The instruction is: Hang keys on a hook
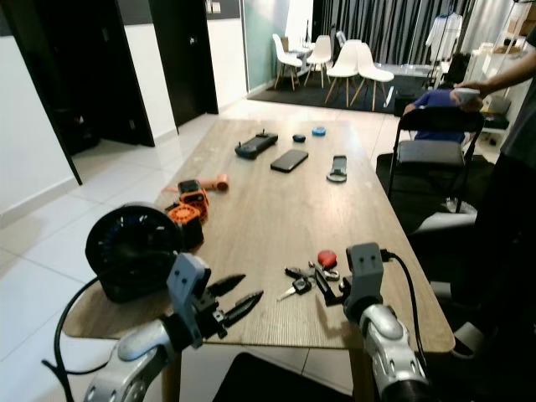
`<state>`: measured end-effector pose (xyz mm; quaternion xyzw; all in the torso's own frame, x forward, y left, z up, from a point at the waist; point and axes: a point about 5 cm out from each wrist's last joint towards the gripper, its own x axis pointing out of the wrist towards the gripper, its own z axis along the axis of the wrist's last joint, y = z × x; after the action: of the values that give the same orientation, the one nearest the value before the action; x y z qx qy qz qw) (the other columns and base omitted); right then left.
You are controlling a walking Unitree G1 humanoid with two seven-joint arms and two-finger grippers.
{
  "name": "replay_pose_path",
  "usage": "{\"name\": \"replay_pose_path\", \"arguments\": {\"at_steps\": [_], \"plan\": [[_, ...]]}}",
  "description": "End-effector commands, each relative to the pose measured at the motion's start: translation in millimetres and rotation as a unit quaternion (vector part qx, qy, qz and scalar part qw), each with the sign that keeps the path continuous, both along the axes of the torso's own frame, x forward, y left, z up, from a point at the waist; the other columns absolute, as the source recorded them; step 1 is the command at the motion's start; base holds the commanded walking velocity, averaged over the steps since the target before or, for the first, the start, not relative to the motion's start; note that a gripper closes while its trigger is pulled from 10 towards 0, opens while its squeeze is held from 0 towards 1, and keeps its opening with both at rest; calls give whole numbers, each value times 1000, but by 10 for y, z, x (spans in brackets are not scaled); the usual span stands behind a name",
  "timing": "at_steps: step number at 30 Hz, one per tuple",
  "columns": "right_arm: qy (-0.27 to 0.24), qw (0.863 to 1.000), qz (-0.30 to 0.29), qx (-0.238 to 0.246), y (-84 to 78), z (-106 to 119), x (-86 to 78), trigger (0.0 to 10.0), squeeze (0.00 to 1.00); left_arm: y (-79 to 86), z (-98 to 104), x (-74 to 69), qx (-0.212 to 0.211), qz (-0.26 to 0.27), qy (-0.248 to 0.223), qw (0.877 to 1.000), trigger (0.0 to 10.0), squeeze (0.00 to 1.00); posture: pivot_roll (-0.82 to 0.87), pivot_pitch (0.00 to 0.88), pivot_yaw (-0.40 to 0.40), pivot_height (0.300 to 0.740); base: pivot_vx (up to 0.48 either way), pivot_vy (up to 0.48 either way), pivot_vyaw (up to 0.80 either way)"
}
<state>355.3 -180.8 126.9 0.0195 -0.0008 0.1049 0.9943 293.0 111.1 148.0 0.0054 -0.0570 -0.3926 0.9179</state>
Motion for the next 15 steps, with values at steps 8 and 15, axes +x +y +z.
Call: {"name": "replay_pose_path", "arguments": {"at_steps": [8,15], "plan": [[79,989,30,117,157,-121,76,10000,0,38,-6,-24,23,-15,-8,1000,10000,0,39,100,5,740,0,0,0],[97,977,73,172,396,-122,85,10000,0,-34,-2,-123,14,-65,1,998,10000,0,40,99,-3,740,0,0,0]]}}
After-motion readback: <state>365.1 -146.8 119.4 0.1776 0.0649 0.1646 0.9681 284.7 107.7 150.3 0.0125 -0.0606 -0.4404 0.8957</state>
